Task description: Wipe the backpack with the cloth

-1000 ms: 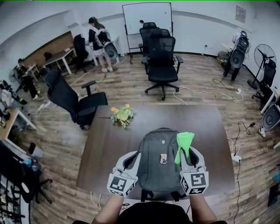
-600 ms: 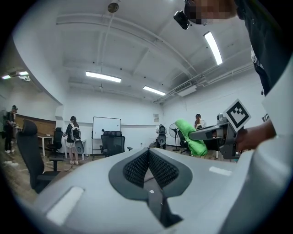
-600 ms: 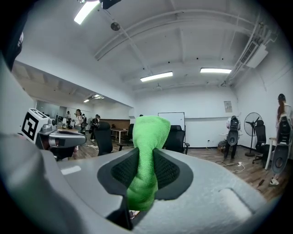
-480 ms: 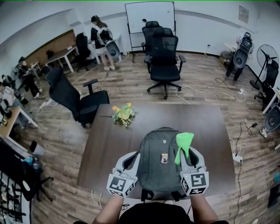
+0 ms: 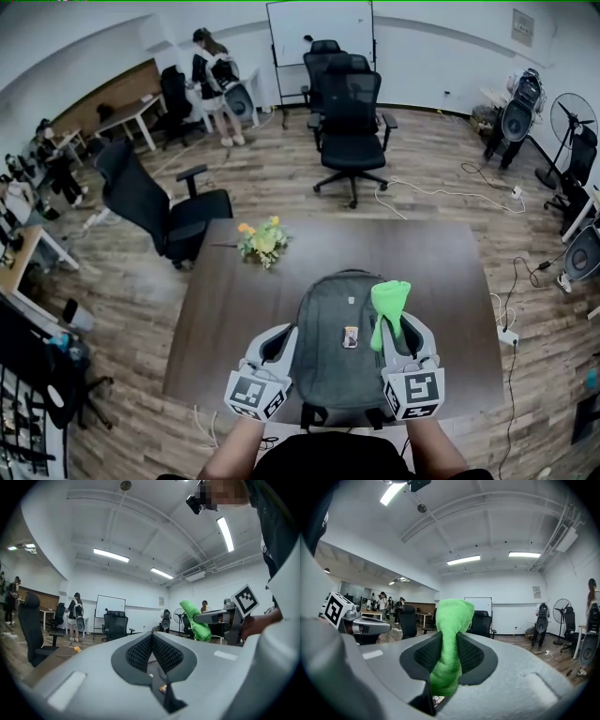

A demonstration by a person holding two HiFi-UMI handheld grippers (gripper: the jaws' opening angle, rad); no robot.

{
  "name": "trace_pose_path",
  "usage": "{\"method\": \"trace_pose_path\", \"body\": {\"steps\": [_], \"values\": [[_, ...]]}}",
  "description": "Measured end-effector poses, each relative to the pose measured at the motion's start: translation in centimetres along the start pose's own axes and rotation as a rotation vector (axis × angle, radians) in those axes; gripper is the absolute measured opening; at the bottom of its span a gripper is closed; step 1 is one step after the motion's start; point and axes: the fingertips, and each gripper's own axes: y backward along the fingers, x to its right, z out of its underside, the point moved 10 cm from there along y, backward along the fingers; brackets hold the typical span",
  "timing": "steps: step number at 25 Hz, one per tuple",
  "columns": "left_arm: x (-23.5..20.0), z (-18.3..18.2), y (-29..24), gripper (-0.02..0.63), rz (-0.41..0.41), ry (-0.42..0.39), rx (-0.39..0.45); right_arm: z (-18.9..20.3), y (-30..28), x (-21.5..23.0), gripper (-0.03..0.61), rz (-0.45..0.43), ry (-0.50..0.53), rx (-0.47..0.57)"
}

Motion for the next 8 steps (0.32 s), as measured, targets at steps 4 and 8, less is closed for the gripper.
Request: {"method": "trace_pose_path", "body": {"steps": [4, 8], "values": [[-0.11, 0.44, -0.20, 0.020, 0.000, 0.002, -0.002, 0.05, -0.13, -0.11, 0.089, -0.004, 0.005, 0.001], [-0.13, 0.57, -0.37, 0.020, -0.001, 0.007, -0.005, 0.20, -0.19, 0.04, 0.089, -0.003, 0.006, 0.000]]}}
